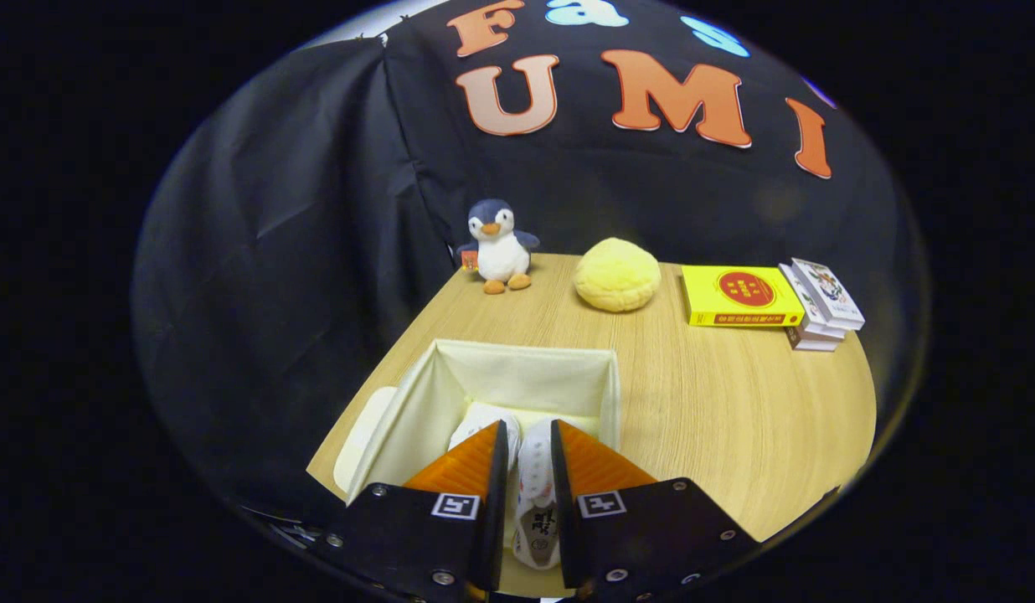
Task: Open the storage box then place both shoes into the box .Put the left shoe in first, then the right shoe, with the right side of both shoes facing outward in a uniform manner.
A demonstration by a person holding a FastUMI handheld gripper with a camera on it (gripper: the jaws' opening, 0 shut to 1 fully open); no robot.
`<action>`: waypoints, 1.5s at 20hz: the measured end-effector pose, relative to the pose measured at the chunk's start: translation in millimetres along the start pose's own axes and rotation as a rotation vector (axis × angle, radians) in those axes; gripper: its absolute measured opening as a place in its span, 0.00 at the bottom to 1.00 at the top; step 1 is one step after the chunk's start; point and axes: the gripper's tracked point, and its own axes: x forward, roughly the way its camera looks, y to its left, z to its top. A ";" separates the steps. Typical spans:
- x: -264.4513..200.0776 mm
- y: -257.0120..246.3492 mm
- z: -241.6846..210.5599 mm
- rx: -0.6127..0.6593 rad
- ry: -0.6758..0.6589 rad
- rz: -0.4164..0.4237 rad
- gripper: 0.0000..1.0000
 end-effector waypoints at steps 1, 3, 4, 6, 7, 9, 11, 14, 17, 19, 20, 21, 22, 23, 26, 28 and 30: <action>-2.0 -0.5 3.0 0.009 -0.004 0.006 0.29; -7.0 -8.4 6.2 0.038 -0.002 0.008 0.30; -9.4 -14.0 7.9 0.045 -0.005 0.006 0.30; -15.6 -26.7 10.3 0.048 -0.012 -0.003 0.30; -19.8 -34.0 10.6 0.049 -0.016 -0.007 0.32; -28.2 -51.9 13.6 0.059 -0.030 -0.016 0.38; -37.6 -69.6 17.3 0.069 -0.053 -0.013 0.45; -52.8 -100.1 33.6 0.072 -0.129 -0.023 0.54; -71.2 -136.6 51.9 0.063 -0.216 -0.058 0.61; -83.9 -159.7 65.1 0.058 -0.281 -0.079 0.66; -90.5 -171.4 70.8 0.054 -0.315 -0.089 0.69; -97.7 -182.7 77.7 0.053 -0.351 -0.101 0.71; -104.1 -194.0 83.6 0.051 -0.382 -0.114 0.75; -109.9 -205.9 88.5 0.049 -0.412 -0.129 0.77; -130.6 -238.2 102.5 0.038 -0.503 -0.173 0.84; -144.1 -254.0 113.9 0.036 -0.567 -0.191 0.86; -156.9 -267.7 125.4 0.027 -0.631 -0.209 0.88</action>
